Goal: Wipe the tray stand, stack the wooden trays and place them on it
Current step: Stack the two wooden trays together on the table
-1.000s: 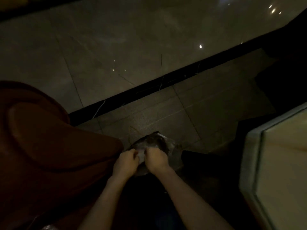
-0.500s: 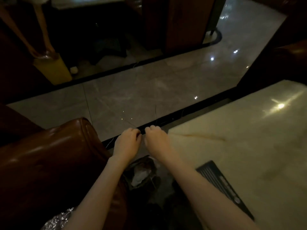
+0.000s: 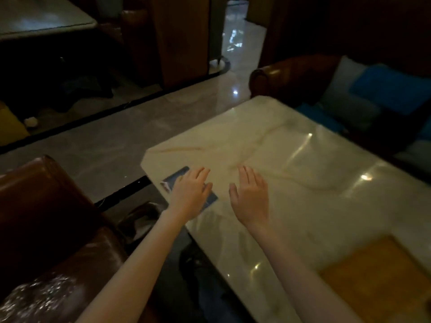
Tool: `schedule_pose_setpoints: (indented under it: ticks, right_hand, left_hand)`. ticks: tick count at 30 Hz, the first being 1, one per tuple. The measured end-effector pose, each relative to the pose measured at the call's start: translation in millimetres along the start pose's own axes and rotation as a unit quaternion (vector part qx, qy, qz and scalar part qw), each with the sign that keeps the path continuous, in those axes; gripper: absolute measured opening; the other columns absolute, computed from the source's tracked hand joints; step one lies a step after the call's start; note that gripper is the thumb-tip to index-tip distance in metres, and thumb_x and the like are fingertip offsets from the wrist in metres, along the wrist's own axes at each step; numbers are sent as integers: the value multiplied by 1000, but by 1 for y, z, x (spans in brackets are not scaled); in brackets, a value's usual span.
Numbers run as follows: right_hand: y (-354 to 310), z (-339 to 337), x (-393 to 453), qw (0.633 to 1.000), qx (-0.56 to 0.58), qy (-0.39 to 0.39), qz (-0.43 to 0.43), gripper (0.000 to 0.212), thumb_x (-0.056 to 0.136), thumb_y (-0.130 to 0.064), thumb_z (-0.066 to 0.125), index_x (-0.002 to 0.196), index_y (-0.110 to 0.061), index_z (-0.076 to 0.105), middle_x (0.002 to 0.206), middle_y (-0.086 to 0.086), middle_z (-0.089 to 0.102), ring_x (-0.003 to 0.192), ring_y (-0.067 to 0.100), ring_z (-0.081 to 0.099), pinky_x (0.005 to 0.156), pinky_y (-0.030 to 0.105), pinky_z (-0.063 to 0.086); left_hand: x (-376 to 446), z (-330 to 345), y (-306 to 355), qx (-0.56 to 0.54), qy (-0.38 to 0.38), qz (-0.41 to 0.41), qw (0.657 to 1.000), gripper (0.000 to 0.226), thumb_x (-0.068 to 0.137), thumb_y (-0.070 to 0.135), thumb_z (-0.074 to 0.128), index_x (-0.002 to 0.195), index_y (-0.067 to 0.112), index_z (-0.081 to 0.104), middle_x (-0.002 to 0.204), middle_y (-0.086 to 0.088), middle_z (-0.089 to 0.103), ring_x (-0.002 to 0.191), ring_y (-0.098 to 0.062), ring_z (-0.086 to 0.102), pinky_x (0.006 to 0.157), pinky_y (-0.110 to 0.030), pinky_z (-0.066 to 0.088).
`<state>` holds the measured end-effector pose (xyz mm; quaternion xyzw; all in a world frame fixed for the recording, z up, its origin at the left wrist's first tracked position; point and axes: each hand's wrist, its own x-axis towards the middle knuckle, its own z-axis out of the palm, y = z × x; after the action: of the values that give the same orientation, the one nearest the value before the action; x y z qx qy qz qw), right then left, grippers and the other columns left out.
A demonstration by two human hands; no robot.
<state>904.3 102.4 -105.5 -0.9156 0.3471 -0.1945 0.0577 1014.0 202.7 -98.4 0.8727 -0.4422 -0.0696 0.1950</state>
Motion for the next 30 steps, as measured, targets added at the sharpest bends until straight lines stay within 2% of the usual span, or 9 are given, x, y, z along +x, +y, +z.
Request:
schedule_pose_setpoints:
  ticks: [3,7,10,13,16,19,22,26,30]
  right_hand:
    - [54,-24,-43,996,-18,-17,86,55,75,-34,40,118,-3,55,115,17,66,105,32,62,91,42,50]
    - [119,-52,-106,974,-34,-30,222,60,75,-35,33,120,-3,54,119,18,64,110,33,59,97,41,44]
    - [155,-69,-153,950,-33,-26,310,57,76,-33,36,120,-1,54,120,19,64,112,35,58,94,47,48]
    - [178,-77,-195,917,-17,-9,398,56,81,-30,43,128,0,46,131,21,55,123,39,48,102,50,40]
    - [194,-81,-225,882,8,-31,470,58,90,-29,43,138,0,29,145,21,38,134,35,31,111,45,26]
    - [205,-82,-246,854,32,-26,518,60,89,-31,48,138,-2,28,142,18,39,130,31,33,110,41,27]
    - [209,-81,-259,828,67,-46,555,60,89,-39,47,137,-8,29,139,12,40,125,24,35,106,35,31]
    - [210,-77,-268,808,115,-81,572,54,90,-40,46,134,-10,36,133,9,42,121,21,38,101,31,35]
    - [213,-72,-266,808,205,-77,547,36,90,-32,50,117,-8,50,120,9,47,96,12,41,81,22,37]
  left_hand:
    - [-14,26,49,29,-60,60,996,49,93,37,33,139,18,29,150,-4,33,137,-21,31,111,-40,28]
    - [-27,51,106,49,-127,144,980,50,95,36,28,141,18,23,154,-3,25,141,-20,22,115,-38,20]
    - [-30,71,146,50,-137,196,970,52,92,40,24,138,17,30,150,-4,32,138,-20,28,110,-35,26]
    - [-31,94,185,49,-143,250,956,55,90,43,21,136,17,35,145,-5,41,134,-22,35,106,-37,32]
    - [-34,116,220,56,-163,283,944,45,94,34,33,135,16,35,143,-5,42,132,-23,37,104,-38,35]
    - [-43,141,245,64,-207,304,928,44,94,32,35,134,15,36,140,-7,44,130,-26,39,102,-40,36]
    - [-53,165,257,81,-253,294,918,42,93,30,37,131,11,40,134,-12,47,125,-30,41,99,-42,38]
    - [-60,184,257,56,-292,212,931,38,91,17,43,126,3,42,125,-20,48,115,-34,46,95,-42,41]
    - [-62,191,256,-11,-286,125,950,28,86,5,46,111,-3,56,110,-26,53,100,-38,52,87,-39,42]
